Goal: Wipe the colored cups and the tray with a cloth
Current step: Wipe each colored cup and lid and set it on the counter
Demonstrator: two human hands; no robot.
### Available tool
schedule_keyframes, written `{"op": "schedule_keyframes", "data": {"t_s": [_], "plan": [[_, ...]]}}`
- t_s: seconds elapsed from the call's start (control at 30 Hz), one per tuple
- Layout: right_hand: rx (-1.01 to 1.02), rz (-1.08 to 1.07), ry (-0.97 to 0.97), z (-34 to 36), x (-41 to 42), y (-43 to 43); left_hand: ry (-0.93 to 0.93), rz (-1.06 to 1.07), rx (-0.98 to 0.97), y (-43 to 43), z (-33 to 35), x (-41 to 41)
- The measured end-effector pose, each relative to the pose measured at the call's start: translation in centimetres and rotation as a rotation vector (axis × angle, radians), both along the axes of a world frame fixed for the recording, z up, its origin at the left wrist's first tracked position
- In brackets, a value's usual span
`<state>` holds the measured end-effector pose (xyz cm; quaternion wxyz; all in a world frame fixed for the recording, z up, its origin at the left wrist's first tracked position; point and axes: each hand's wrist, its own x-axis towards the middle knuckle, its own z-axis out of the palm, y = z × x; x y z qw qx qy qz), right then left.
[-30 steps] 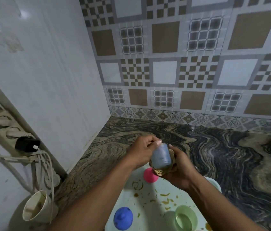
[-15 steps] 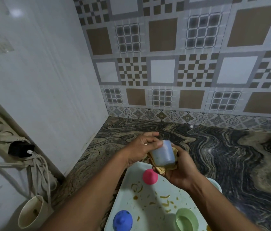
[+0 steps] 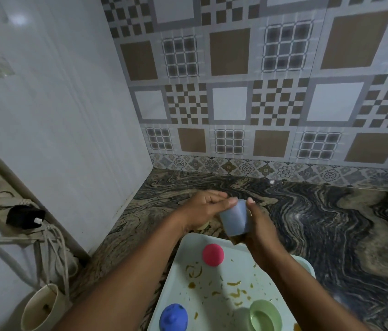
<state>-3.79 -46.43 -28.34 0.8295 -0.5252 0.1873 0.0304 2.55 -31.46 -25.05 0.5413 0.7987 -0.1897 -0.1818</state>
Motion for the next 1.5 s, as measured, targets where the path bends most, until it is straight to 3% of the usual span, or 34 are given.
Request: {"op": "schedule_keyframes", "data": {"t_s": [0.07, 0.17, 0.23, 0.3, 0.4, 0.43, 0.53, 0.6, 0.67, 0.77, 0.83, 0.87, 0.93, 1.0, 1.1, 1.17, 1.23, 1.3, 1.37, 1.5], "plan": [[-0.021, -0.004, -0.019, -0.2, 0.2, 0.0, -0.057, -0.027, 0.036, -0.1, 0.3, 0.3], [0.319, 0.186, 0.221, 0.0, -0.3, -0.4, -0.041, -0.037, -0.021, 0.3, -0.3, 0.3], [0.384, 0.205, 0.269, 0.0, -0.4, -0.6, 0.037, -0.017, -0.098, 0.7, -0.8, 0.1], [0.256, 0.171, 0.206, 0.2, 0.0, -0.7, 0.063, 0.004, -0.096, 0.8, -0.8, -0.2], [-0.109, -0.002, 0.039, 0.1, 0.7, -0.5, -0.016, 0.004, 0.029, 0.4, 0.1, -0.1], [-0.134, -0.015, 0.022, 0.1, 0.7, -0.4, -0.039, -0.008, 0.052, 0.2, 0.3, 0.0], [0.214, 0.15, 0.167, 0.6, -0.1, -0.1, -0.002, -0.032, -0.058, 0.4, -0.3, 0.2], [0.332, 0.211, 0.239, 0.9, -0.6, -0.1, 0.068, -0.007, -0.141, 0.7, -0.9, -0.1], [0.178, 0.161, 0.172, 0.9, -0.1, -0.4, 0.059, 0.045, -0.13, 0.7, -0.9, -0.3], [-0.3, 0.002, -0.034, 1.0, 0.3, -0.6, 0.015, 0.051, -0.047, 0.1, 0.0, -0.2], [-0.452, -0.036, -0.103, 0.7, 0.3, -0.3, -0.039, 0.018, 0.025, -0.2, 0.5, 0.0], [-0.401, -0.024, -0.072, 0.6, 0.3, -0.2, -0.081, -0.001, 0.049, -0.3, 0.4, 0.3], [-0.045, 0.101, 0.12, 0.8, 0.1, -0.3, -0.114, -0.03, 0.037, -0.1, -0.3, 0.4], [0.212, 0.201, 0.275, 0.9, -0.2, -0.5, -0.033, -0.008, -0.044, 0.4, -0.8, 0.3], [0.114, 0.147, 0.217, 0.4, 0.4, -1.0, 0.066, 0.015, -0.092, 0.7, -0.9, 0.1], [-0.091, 0.023, 0.102, 0.3, 0.7, -0.7, 0.015, -0.005, 0.008, 0.4, -0.4, 0.0], [-0.14, -0.011, 0.067, 0.1, 0.8, -0.2, -0.023, -0.029, 0.051, 0.0, -0.1, 0.2], [0.106, 0.045, 0.156, 0.1, 0.7, -0.1, -0.009, -0.048, 0.002, -0.1, -0.3, 0.2], [0.318, 0.11, 0.29, 0.5, 0.5, -0.5, 0.097, -0.007, -0.171, -0.1, -0.6, -0.1], [0.459, -0.027, 0.252, 0.7, 1.0, -2.0, 0.309, 0.213, -0.578, 0.3, -1.7, -0.3]]}}
